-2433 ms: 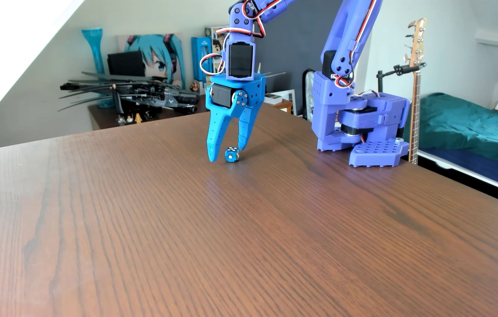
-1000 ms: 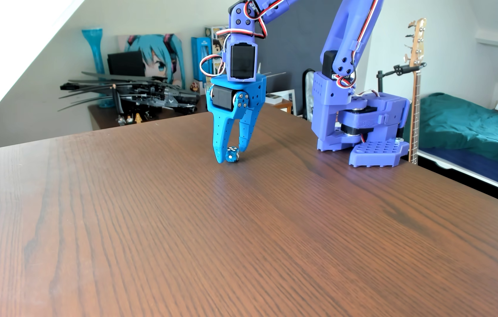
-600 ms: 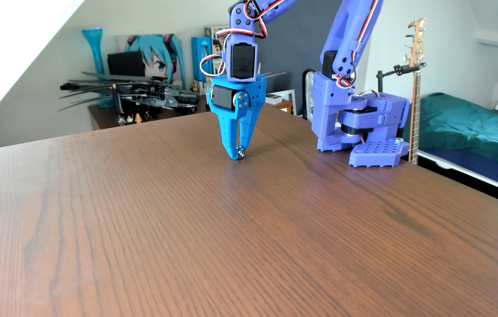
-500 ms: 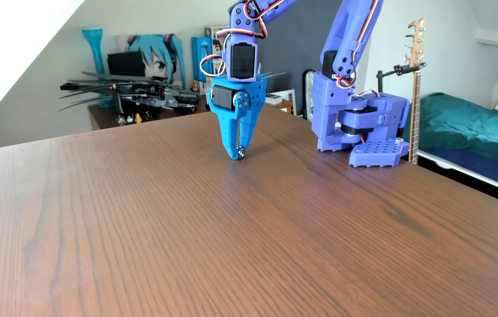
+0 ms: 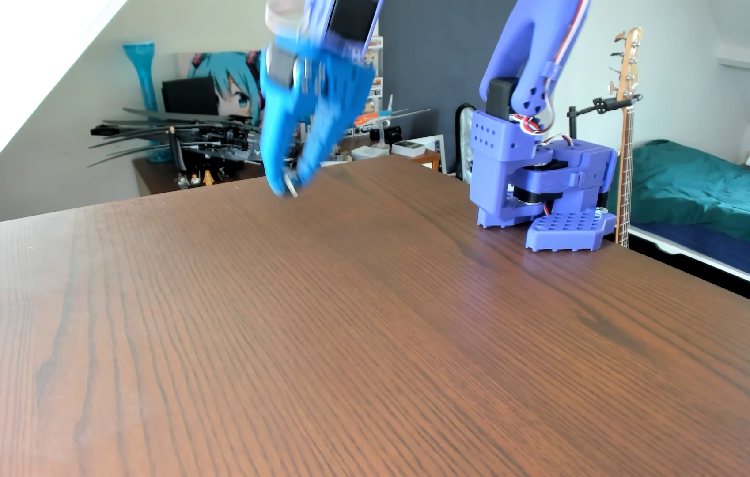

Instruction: Grab the blue dice

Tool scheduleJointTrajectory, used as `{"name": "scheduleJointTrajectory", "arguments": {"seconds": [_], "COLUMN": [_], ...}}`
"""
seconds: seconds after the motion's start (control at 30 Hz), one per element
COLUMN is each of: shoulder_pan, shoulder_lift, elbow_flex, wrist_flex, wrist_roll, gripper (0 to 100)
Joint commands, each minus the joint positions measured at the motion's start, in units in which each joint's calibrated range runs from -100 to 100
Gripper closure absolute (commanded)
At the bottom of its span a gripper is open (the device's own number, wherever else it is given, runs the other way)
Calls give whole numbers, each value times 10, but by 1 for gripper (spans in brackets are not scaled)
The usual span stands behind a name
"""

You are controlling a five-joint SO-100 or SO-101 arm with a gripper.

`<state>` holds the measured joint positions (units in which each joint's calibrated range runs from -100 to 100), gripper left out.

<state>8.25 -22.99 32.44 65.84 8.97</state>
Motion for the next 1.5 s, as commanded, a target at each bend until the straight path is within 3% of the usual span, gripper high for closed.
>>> {"name": "scheduleJointTrajectory", "arguments": {"seconds": [0.0, 0.23, 0.53, 1.07, 1.47], "shoulder_pan": [-103, -96, -53, -28, -64], "shoulder_lift": [-172, -374, -562, -431, -425], "elbow_flex": [-152, -171, -46, 192, 202], "wrist_flex": [94, 224, 265, -80, -61], "wrist_roll": [-42, -22, -17, -21, -21], "gripper": [98, 98, 98, 98, 98]}}
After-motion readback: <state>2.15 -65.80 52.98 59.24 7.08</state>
